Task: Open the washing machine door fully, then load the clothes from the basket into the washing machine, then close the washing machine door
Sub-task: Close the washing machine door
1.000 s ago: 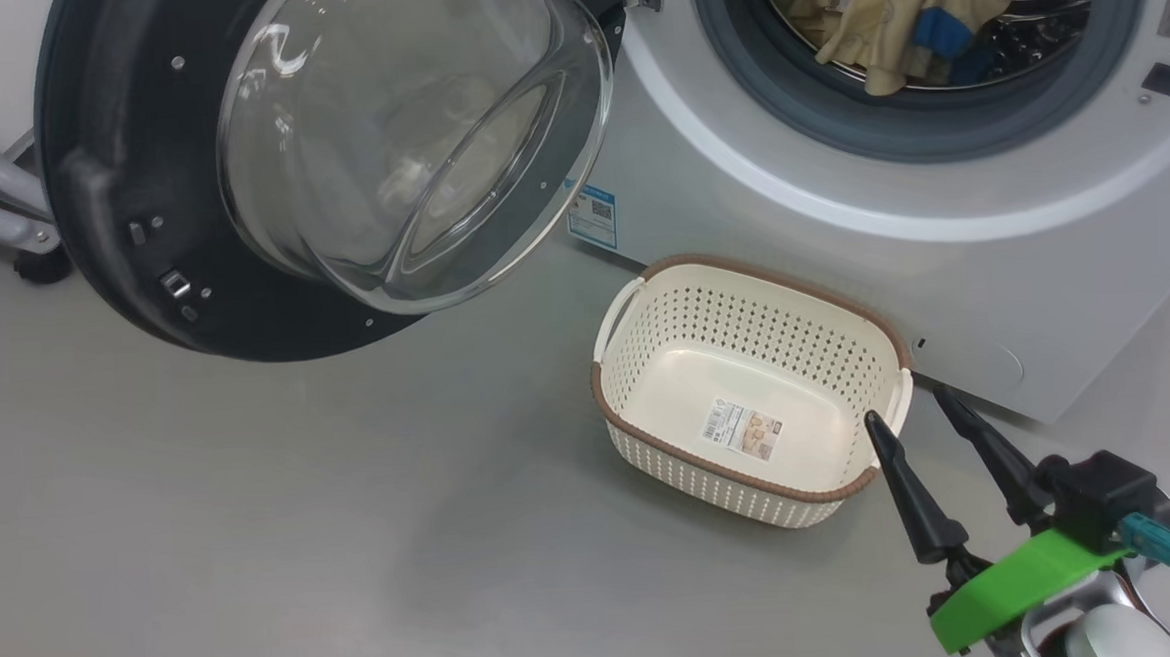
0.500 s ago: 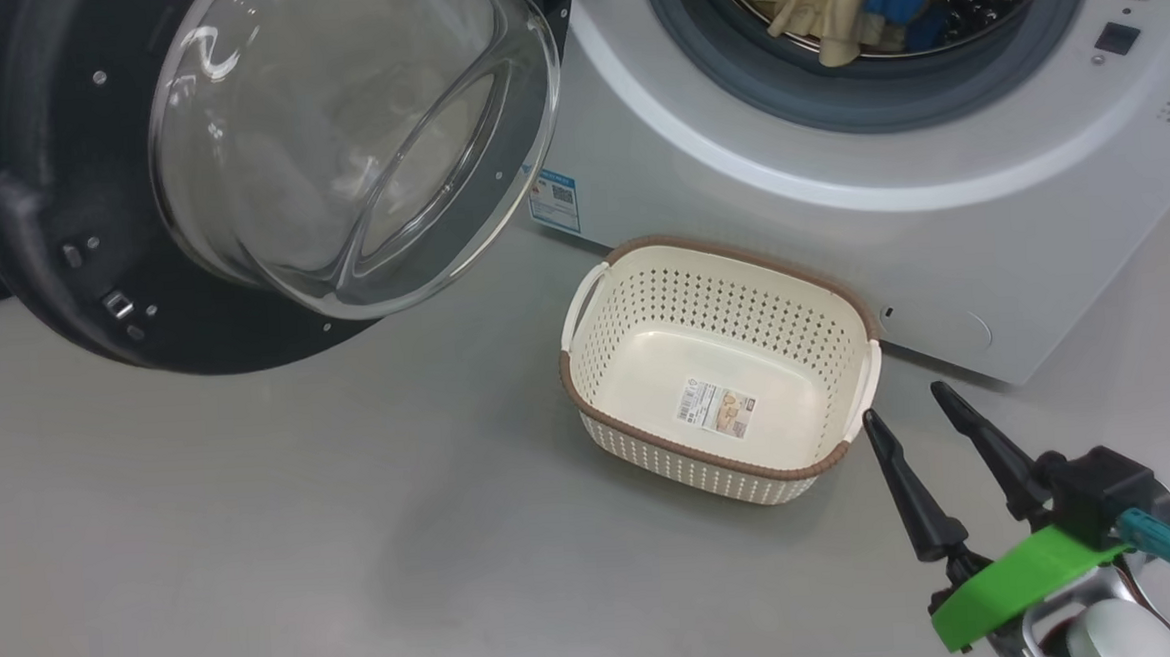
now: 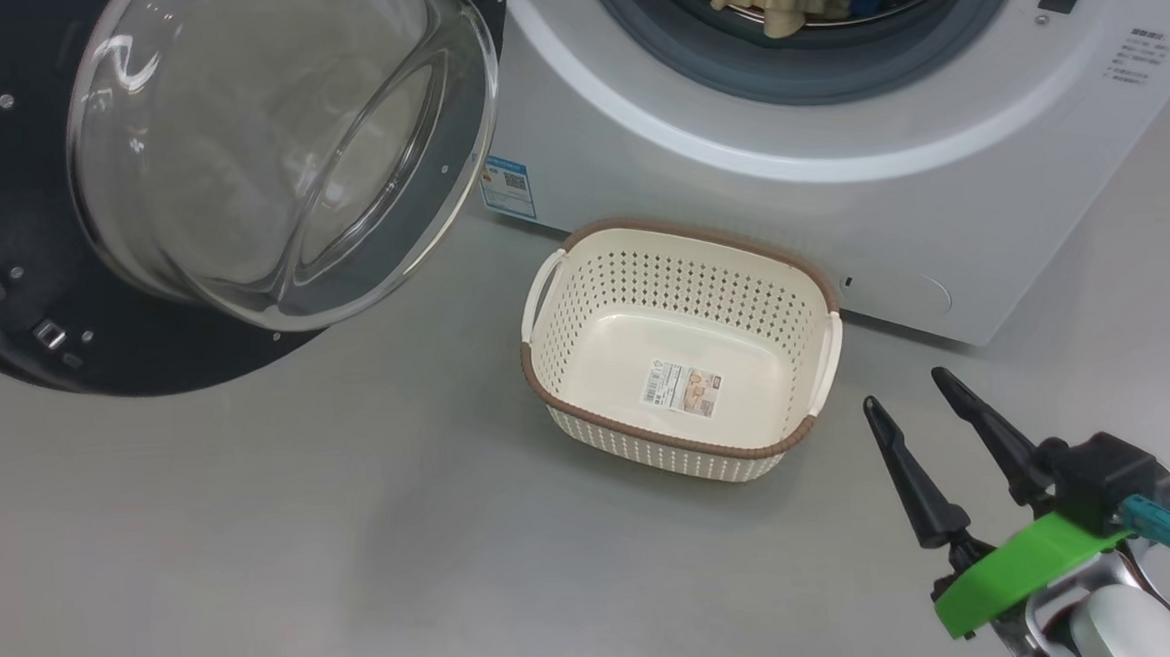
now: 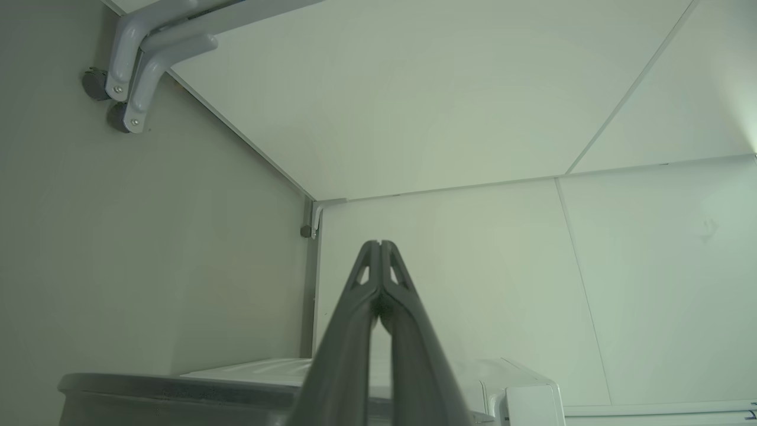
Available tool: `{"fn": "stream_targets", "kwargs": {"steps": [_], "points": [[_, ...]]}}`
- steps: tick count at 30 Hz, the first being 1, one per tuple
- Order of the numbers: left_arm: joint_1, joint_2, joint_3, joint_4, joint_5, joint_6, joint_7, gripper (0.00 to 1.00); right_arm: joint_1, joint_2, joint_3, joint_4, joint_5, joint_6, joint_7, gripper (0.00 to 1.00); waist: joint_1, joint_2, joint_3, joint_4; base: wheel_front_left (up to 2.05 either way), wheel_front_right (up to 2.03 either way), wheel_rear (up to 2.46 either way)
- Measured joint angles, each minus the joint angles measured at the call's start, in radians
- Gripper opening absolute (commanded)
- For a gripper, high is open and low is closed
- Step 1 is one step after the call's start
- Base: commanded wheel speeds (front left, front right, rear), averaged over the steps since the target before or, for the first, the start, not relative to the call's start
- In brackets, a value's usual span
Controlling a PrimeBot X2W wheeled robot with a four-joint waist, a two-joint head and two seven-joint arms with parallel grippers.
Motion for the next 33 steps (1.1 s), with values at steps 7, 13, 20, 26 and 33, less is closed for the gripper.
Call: {"fn": "stream_targets", "kwargs": {"steps": [7,13,20,26,33], "points": [[0.001,-0.031,-0.026,-0.007,0.0,0.0,0.032,0.0,-0.001,-0.014,0.0,0.0,0.0,0.0,0.0,1.0,0.0,0.0,0.014,-0.032,0.0,0.0,0.0],[0.0,-0.04,-0.035,-0.012,0.0,0.0,0.034,0.0,-0.02,-0.021,-0.001,-0.002,0.007,0.0,0.0,1.0,0.0,0.0,0.037,-0.068,0.0,0.0,0.0],[0.0,-0.037,-0.051,-0.001,0.009,0.0,0.038,0.0,-0.021,-0.025,-0.002,-0.002,0.007,0.0,0.0,1.0,0.0,0.0,0.059,-0.104,0.0,0.0,0.0],[0.0,-0.021,-0.063,0.015,0.018,-0.001,0.056,0.0,-0.021,-0.033,-0.011,-0.003,0.008,0.0,0.0,1.0,0.0,0.0,0.074,-0.125,0.0,0.0,0.0],[0.002,0.008,-0.093,0.012,0.023,-0.001,0.137,0.0,-0.021,-0.036,-0.016,-0.003,0.008,0.0,0.0,1.0,0.0,0.0,0.085,-0.127,0.0,0.0,0.0]]}}
